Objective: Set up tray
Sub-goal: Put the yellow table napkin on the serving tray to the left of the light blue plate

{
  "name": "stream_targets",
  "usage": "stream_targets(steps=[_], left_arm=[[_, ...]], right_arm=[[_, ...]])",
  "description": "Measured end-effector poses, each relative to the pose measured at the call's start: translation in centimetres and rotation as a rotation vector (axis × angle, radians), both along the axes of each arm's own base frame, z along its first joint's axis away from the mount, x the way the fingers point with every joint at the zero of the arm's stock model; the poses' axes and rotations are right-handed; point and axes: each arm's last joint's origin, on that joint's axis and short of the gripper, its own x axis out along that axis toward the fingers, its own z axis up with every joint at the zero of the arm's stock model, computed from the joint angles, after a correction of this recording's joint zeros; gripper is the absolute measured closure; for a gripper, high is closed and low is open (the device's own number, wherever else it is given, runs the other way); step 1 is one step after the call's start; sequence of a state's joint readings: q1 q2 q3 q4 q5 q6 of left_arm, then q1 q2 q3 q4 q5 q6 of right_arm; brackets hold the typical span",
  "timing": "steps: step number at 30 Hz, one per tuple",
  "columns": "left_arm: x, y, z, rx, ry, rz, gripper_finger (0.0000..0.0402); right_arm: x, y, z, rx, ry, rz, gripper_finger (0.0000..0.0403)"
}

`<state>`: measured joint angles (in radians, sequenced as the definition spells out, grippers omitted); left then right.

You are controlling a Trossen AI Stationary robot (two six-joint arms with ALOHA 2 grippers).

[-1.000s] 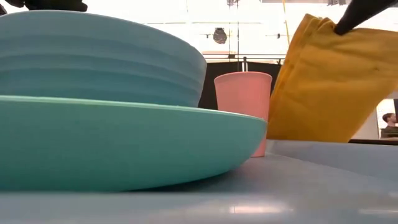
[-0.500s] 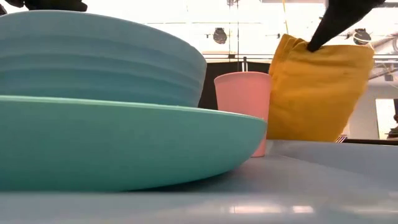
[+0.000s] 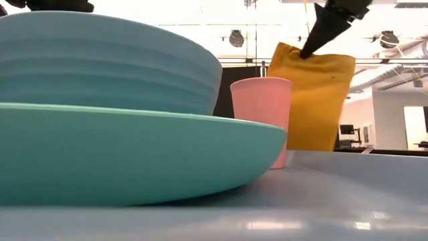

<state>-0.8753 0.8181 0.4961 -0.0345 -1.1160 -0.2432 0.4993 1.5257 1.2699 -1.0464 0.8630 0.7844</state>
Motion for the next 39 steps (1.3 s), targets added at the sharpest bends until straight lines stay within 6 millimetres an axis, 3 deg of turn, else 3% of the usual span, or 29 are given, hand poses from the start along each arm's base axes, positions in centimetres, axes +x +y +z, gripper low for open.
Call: stream_targets(steps=[12, 22, 29, 39], left_arm=[[0.0, 0.0, 0.0, -0.001, 0.004, -0.011, 0.0252], [0.0, -0.2, -0.2, -0.007, 0.034, -0.072, 0.0252], [0.0, -0.3, -0.4, -0.025, 0.049, -0.107, 0.0252], [0.1, 0.1, -0.9, -0.106, 0.077, -0.079, 0.0252]], right_arm=[[3.3, -1.3, 4.4, -0.084, -0.082, 0.127, 0.0403], [6.0, -1.3, 8.6, -0.094, -0.258, 0.308, 0.0403], [7.0, -0.9, 9.8, -0.006, -0.378, 0.462, 0.0403], [7.2, -0.8, 9.8, 0.089, -0.41, 0.515, 0.0403]])
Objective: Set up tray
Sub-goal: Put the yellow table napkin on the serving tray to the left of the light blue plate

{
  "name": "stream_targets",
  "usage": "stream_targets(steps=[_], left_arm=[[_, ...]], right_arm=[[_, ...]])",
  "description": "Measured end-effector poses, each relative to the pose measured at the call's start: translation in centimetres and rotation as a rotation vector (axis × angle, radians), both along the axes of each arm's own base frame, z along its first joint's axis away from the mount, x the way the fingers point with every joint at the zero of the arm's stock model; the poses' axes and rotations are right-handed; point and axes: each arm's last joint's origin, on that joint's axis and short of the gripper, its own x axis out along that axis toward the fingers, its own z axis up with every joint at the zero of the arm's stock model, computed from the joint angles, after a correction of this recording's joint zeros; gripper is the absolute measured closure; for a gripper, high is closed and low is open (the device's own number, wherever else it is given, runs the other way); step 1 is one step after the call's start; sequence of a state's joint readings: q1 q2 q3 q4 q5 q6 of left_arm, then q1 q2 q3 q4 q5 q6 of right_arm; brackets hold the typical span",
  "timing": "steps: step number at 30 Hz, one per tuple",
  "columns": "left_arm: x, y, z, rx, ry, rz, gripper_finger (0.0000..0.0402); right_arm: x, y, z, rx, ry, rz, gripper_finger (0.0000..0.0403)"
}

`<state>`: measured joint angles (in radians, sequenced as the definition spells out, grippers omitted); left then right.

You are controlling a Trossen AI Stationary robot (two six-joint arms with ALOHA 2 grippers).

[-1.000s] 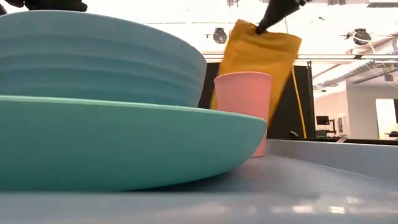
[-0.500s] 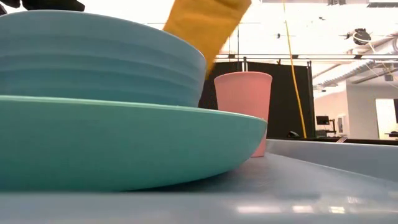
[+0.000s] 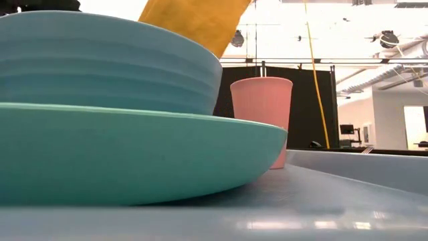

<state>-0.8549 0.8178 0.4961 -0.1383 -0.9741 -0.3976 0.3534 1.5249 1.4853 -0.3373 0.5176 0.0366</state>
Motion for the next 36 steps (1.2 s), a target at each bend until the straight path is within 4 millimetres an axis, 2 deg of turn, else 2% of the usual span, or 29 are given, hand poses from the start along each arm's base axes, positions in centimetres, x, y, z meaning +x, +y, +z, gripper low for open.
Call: stream_targets(steps=[8, 17, 22, 27, 36], left_arm=[[0.8, 0.8, -0.1, -0.013, 0.023, 0.012, 0.024], [1.5, 1.3, -0.1, -0.047, 0.063, -0.053, 0.0143], [2.0, 1.6, -0.2, -0.04, 0.061, -0.047, 0.011], [2.5, 1.8, -0.3, -0.034, 0.076, -0.052, 0.0101], [4.4, 2.0, -0.9, -0.048, 0.094, -0.098, 0.0112]], right_arm=[[0.3, -0.2, 0.3, 0.031, -0.03, 0.037, 0.0403], [0.8, -1.7, 0.3, 0.058, -0.03, 0.035, 0.0403], [1.2, -2.2, 0.6, 0.092, -0.06, 0.072, 0.0403], [1.4, -2.8, 0.6, 0.098, -0.064, 0.068, 0.0403], [1.8, -3.4, 0.2, 0.117, -0.053, 0.084, 0.0403]])
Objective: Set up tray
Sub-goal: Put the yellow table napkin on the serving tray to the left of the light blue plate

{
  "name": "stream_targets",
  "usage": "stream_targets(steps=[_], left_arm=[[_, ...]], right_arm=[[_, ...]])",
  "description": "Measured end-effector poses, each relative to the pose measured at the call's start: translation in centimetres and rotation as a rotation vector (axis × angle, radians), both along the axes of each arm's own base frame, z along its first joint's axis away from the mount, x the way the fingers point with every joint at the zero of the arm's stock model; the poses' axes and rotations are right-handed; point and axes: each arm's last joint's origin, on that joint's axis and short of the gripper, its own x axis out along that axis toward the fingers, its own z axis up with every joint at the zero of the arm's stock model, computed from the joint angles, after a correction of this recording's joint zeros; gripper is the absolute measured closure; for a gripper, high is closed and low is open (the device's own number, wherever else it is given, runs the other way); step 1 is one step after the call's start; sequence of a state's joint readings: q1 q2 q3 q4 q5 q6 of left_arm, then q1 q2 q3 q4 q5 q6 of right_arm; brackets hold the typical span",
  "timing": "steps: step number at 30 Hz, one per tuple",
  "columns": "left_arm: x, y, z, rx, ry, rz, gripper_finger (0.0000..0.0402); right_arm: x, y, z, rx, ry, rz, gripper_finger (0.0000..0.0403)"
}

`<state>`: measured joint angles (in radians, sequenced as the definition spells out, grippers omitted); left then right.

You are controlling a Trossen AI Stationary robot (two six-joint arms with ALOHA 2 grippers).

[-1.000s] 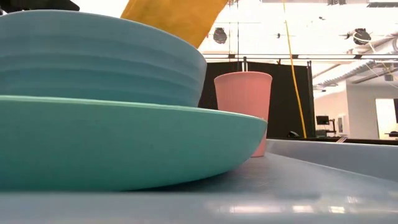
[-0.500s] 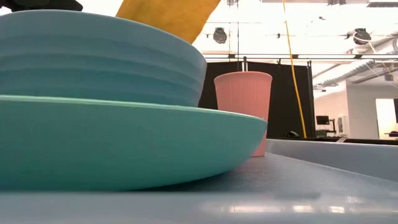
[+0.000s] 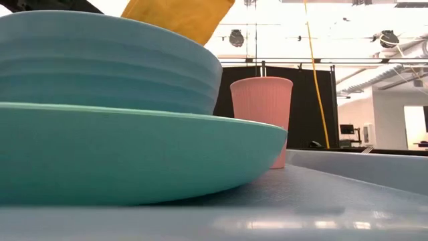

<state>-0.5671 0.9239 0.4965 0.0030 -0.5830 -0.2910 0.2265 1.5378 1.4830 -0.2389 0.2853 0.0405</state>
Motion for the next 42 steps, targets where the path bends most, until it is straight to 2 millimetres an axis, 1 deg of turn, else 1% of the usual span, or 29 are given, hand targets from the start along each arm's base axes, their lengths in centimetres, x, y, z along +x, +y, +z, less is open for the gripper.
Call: stream_targets(steps=[7, 10, 13, 18, 28, 29, 34, 38, 42], left_arm=[[1.2, 0.1, -1.1, 0.015, 0.047, 0.014, 0.011], [1.6, 0.3, -1.3, 0.017, 0.048, 0.029, 0.012], [1.7, 0.4, -1.4, 0.017, 0.053, 0.037, 0.0141], [1.7, 0.4, -1.4, 0.011, 0.053, 0.03, 0.0201], [1.6, 0.3, -1.5, -0.043, 0.064, 0.051, 0.0381], [1.6, 0.3, -1.6, -0.045, 0.067, 0.049, 0.0388], [1.4, -0.2, -1.6, -0.103, 0.077, 0.013, 0.0383], [1.0, -0.9, -1.6, -0.157, 0.08, -0.007, 0.0393], [0.7, -1.5, -1.6, -0.197, 0.083, -0.022, 0.0388]], right_arm=[[0.7, 0.0, -0.6, 0.002, 0.005, 0.003, 0.0403], [0.9, 0.1, -0.8, 0.01, 0.004, 0.022, 0.0403], [1.0, 0.1, -0.9, 0.007, 0.007, 0.023, 0.0403], [1.0, 0.1, -0.8, 0.002, -0.005, 0.026, 0.0403], [1.0, 0.1, -0.8, -0.012, -0.004, 0.031, 0.0403], [1.0, 0.1, -0.8, -0.012, -0.004, 0.031, 0.0403], [1.6, 0.0, -1.4, -0.007, 0.008, 0.045, 0.0403], [2.9, -0.5, -2.4, 0.019, 0.004, 0.082, 0.0403], [4.4, -1.4, -3.7, 0.043, 0.002, 0.108, 0.0403]])
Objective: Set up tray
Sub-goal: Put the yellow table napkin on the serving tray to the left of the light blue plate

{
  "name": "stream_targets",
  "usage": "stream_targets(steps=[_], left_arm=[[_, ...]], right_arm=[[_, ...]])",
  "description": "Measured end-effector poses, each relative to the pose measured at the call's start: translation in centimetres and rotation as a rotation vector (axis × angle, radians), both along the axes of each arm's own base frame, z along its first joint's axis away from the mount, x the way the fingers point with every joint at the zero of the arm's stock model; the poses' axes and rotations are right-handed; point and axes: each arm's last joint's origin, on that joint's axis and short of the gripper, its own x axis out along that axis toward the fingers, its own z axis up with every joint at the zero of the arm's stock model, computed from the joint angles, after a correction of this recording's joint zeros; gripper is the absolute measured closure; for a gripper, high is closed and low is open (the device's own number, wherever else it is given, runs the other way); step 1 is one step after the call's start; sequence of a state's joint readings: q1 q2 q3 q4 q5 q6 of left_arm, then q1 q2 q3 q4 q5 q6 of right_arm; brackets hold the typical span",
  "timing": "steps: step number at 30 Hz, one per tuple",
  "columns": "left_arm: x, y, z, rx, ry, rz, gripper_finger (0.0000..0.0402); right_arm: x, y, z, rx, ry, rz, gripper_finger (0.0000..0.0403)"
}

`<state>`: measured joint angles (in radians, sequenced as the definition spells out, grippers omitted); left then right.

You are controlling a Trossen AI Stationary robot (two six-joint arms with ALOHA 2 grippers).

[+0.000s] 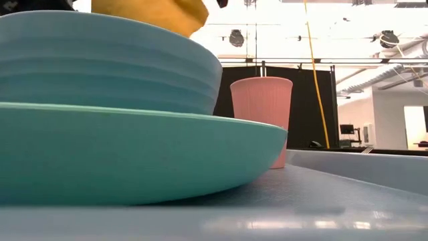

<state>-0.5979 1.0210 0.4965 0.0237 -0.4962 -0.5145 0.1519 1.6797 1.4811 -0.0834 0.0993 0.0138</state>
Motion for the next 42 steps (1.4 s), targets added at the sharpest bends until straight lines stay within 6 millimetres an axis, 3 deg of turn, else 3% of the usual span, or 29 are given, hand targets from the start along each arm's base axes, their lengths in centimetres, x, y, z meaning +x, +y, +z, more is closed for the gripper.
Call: stream_targets(steps=[6, 15, 28, 42], left_arm=[[-0.8, -0.7, -0.5, -0.05, 0.037, 0.043, 0.0392], [-2.4, -1.7, -1.2, -0.106, 0.094, 0.102, 0.0392], [-4.1, -3.1, -1.5, -0.204, 0.111, 0.105, 0.0394], [-6.3, -4.6, -1.7, -0.333, 0.112, 0.122, 0.0394]], right_arm=[[0.8, -1.6, -0.9, -0.004, 0.014, -0.007, 0.0403], [1.2, -2.4, -0.1, 0.032, -0.069, 0.058, 0.0403], [4.7, -3.0, -4.3, 0.144, -0.093, 0.166, 0.0403], [5.5, -3.5, -4.5, 0.151, -0.167, 0.198, 0.0403]])
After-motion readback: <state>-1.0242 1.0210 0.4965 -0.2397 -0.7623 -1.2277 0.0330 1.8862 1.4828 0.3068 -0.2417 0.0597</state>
